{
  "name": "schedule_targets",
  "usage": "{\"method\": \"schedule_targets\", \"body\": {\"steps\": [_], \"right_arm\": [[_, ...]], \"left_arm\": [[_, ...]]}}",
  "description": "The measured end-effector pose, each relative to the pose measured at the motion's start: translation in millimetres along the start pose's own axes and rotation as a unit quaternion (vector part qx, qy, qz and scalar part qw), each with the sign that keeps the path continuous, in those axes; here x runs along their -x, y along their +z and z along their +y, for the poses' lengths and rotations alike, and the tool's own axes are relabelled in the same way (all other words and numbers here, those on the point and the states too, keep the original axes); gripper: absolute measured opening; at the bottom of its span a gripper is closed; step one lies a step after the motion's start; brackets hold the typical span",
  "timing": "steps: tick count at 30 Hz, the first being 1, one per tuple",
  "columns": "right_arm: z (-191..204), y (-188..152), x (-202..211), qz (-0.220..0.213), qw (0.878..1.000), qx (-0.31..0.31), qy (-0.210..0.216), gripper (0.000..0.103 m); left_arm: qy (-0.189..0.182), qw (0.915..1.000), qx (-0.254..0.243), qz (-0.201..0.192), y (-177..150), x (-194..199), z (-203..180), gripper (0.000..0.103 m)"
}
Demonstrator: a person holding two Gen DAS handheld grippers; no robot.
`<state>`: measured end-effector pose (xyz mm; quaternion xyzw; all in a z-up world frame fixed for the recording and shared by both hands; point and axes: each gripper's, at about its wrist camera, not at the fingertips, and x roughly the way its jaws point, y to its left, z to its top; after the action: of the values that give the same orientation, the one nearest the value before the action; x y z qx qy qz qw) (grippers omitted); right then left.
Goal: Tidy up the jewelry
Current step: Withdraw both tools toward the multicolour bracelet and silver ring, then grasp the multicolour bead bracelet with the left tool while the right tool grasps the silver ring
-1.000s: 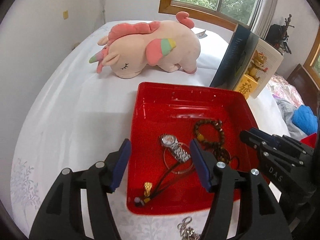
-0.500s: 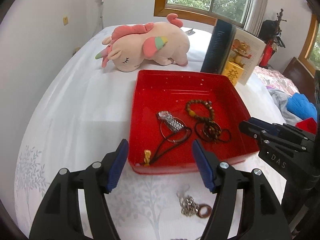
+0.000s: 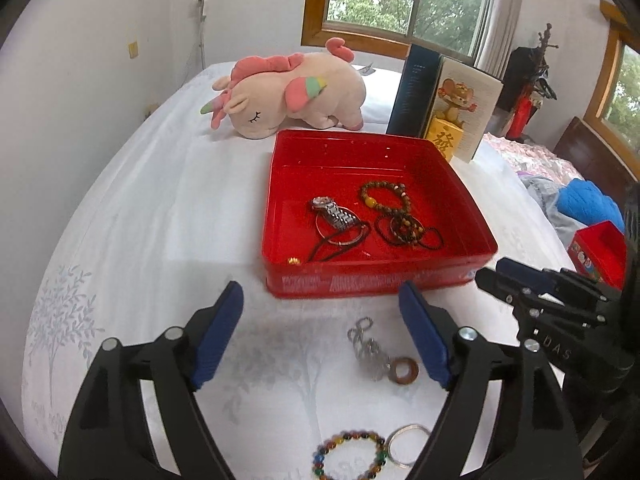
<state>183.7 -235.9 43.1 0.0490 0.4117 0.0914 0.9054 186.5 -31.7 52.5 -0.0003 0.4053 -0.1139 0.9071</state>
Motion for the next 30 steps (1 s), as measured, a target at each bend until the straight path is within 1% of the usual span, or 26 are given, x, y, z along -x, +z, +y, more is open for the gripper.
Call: {"method": "schedule_targets", "body": {"steps": [1,2,6,12,16,22,30], "right_arm": [[1.0,-6.5,2.6,-0.001,1.0,-0.001,0.003,0.04],[2.0,-10.8,4.5,-0.002,1.0,-0.001,0.004,0.042],[5.1,-35.7,11.5,0.001,1.0,-0.006,0.014,0.044],[8.2,-70.5,16.4,0.014,1.0,-0.009,0.014,0.044],[10.2,-90.5,21.4,0.023,1.0,-0.006,0.003,0.044],[15.9,-109.4,26.3,0.035,0.999,0.001,0.007,0.044],[22.7,-117.5,28.9,0.041,0.999,0.008,0.019,0.043]], "left_arm": [[-0.001,1.0,-0.001,-0.003,-4.5,3.6,-0.1,0.085],[-0.002,1.0,-0.002,-0.006,-9.6,7.1,0.0,0.087],[-0.001,1.0,-0.004,-0.007,-23.0,15.1,0.7,0.089],[-0.009,0.9999,-0.007,0.012,-47.9,19.7,4.3,0.09],[-0.008,0.9994,-0.004,0.033,-67.1,16.5,12.7,0.09],[0.01,0.9978,-0.003,0.066,-92.2,6.6,24.4,0.09],[0.019,0.9948,-0.018,0.098,-112.7,-5.2,26.0,0.089]]}}
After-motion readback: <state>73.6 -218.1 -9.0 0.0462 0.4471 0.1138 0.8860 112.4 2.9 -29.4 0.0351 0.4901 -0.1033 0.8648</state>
